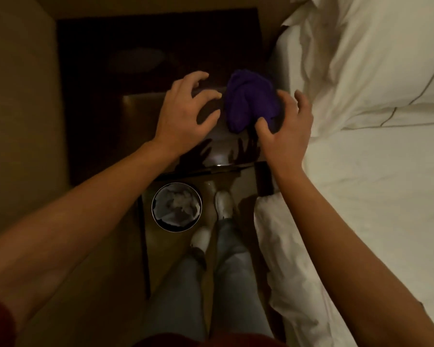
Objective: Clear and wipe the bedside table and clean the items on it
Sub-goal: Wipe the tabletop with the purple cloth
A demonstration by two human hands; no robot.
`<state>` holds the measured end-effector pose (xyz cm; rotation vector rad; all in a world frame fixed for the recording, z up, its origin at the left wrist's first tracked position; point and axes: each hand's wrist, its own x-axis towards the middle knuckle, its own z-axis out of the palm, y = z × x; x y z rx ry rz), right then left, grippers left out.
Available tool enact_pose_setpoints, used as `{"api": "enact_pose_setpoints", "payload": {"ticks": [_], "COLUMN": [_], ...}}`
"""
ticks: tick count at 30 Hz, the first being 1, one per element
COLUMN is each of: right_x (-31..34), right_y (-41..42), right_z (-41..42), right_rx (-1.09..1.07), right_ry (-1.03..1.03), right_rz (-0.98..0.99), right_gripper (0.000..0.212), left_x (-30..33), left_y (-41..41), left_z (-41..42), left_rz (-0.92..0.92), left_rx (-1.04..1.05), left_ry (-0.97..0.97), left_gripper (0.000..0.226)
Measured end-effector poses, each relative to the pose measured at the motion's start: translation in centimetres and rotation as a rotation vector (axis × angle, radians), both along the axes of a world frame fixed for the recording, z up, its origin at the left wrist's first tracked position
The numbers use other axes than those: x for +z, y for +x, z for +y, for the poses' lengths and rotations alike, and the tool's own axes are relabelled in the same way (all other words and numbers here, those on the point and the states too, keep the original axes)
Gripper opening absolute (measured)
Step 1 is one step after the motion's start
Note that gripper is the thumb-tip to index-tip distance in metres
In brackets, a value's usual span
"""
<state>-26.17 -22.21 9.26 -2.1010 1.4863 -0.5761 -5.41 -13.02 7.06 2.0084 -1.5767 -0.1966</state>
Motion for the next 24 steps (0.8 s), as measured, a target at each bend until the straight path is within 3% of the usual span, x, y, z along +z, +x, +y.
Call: {"api": "enact_pose_setpoints", "payload": {"ticks": [5, 11, 13, 16, 19, 22, 24], "right_x": [-2.6, -6.9, -8.2, -9.8, -10.3, -9.2, -8.0], "right_y": [3.6, 4.5, 4.7, 5.0, 5.4, 6.0, 6.6], "right_z": [-3.9, -8.1, -9.0, -9.9, -11.3, -12.5, -12.9], "right_rx": [0.06, 0.076, 0.1, 0.125, 0.079, 0.051, 0.101], "right_ry": [0.125, 0.267, 0.332, 0.441, 0.502, 0.619, 0.766], "right_rz": [0.106, 0.264, 0.327, 0.378, 0.285, 0.049, -0.137], "right_gripper": [0.073, 0.085, 0.089, 0.089, 0.068, 0.041, 0.029], "left_x": [-2.8, -6.5, -7.3, -7.7, -7.6, -6.9, -6.3], "left_y": [2.0, -0.2, -1.1, -1.9, -2.0, -1.3, -0.3], "left_z": [0.1, -3.6, -4.8, -6.3, -7.1, -7.6, -8.1], "left_rz": [0.054, 0.366, 0.424, 0.68, 0.826, 0.868, 0.996], "left_rx": [0.165, 0.254, 0.293, 0.469, 0.567, 0.564, 0.625], "left_ry": [0.119, 0.296, 0.321, 0.337, 0.383, 0.42, 0.383], "left_gripper": [0.042, 0.056, 0.055, 0.046, 0.038, 0.04, 0.042]}}
